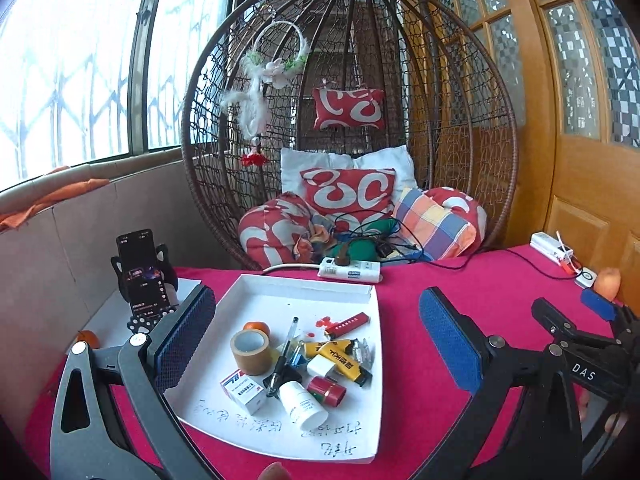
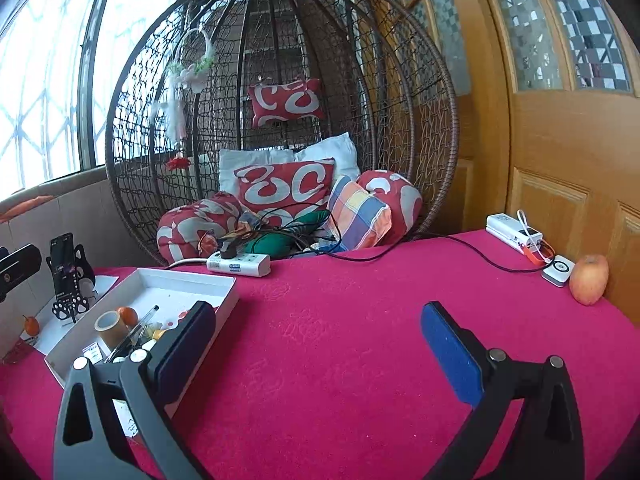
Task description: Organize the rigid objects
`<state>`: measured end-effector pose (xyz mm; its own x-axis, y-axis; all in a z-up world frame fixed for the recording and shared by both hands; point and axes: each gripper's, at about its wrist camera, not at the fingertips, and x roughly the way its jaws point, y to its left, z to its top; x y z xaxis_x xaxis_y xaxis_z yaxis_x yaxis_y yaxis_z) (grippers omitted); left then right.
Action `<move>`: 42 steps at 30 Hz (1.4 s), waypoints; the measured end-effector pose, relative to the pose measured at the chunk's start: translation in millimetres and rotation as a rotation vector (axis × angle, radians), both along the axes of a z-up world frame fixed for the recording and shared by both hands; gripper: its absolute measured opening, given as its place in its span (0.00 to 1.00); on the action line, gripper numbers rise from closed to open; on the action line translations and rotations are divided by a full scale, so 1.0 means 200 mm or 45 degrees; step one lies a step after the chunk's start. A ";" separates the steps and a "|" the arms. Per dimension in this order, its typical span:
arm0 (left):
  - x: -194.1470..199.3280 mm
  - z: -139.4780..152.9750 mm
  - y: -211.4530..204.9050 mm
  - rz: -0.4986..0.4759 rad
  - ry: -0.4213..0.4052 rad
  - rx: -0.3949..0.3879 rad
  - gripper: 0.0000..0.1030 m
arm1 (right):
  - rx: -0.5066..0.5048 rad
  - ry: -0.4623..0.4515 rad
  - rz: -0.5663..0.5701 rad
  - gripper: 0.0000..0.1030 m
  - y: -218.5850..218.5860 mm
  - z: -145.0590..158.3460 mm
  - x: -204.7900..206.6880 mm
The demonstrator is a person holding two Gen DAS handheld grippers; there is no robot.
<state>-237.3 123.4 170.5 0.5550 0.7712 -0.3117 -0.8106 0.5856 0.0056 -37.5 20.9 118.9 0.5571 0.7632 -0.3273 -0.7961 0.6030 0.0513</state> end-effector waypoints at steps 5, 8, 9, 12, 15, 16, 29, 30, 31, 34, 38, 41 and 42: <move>-0.05 0.02 -0.07 -0.092 -0.061 -0.087 1.00 | 0.134 0.063 0.002 1.00 -0.17 0.04 0.02; -0.04 0.00 -0.07 -0.040 0.009 -0.167 1.00 | 0.148 0.102 -0.012 1.00 -0.23 0.05 0.01; -0.03 -0.01 -0.08 -0.006 0.048 -0.179 1.00 | 0.153 0.113 -0.007 1.00 -0.25 0.05 0.01; -0.05 -0.05 -0.12 0.030 0.102 -0.205 1.00 | 0.163 0.163 0.055 1.00 -0.31 0.05 -0.02; -0.10 -0.08 -0.18 0.011 0.084 -0.266 1.00 | 0.187 0.188 0.101 1.00 -0.38 0.05 -0.08; -0.12 -0.09 -0.20 0.001 0.073 -0.275 1.00 | 0.203 0.180 0.095 1.00 -0.41 0.05 -0.11; -0.17 -0.05 -0.34 0.068 0.028 -0.247 1.00 | 0.310 0.144 0.036 1.00 -0.57 0.06 -0.19; -0.17 -0.04 -0.35 0.065 0.027 -0.239 1.00 | 0.311 0.141 0.036 1.00 -0.57 0.06 -0.20; -0.17 -0.04 -0.35 0.065 0.026 -0.236 1.00 | 0.312 0.137 0.037 1.00 -0.58 0.06 -0.20; -0.17 -0.04 -0.34 0.067 0.025 -0.237 1.00 | 0.311 0.123 0.039 1.00 -0.58 0.06 -0.21; -0.17 -0.05 -0.32 0.078 0.028 -0.246 1.00 | 0.298 0.115 0.040 1.00 -0.57 0.06 -0.22; -0.17 -0.06 -0.30 0.085 0.029 -0.263 1.00 | 0.291 0.113 0.040 1.00 -0.57 0.05 -0.22; -0.17 -0.06 -0.30 0.086 0.027 -0.271 1.00 | 0.288 0.112 0.039 1.00 -0.56 0.05 -0.22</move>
<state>-271.8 63.9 158.7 0.4962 0.7217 -0.4826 -0.8488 0.5201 -0.0951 -82.3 -91.8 128.9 0.5093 0.8387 -0.1927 -0.8002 0.5439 0.2525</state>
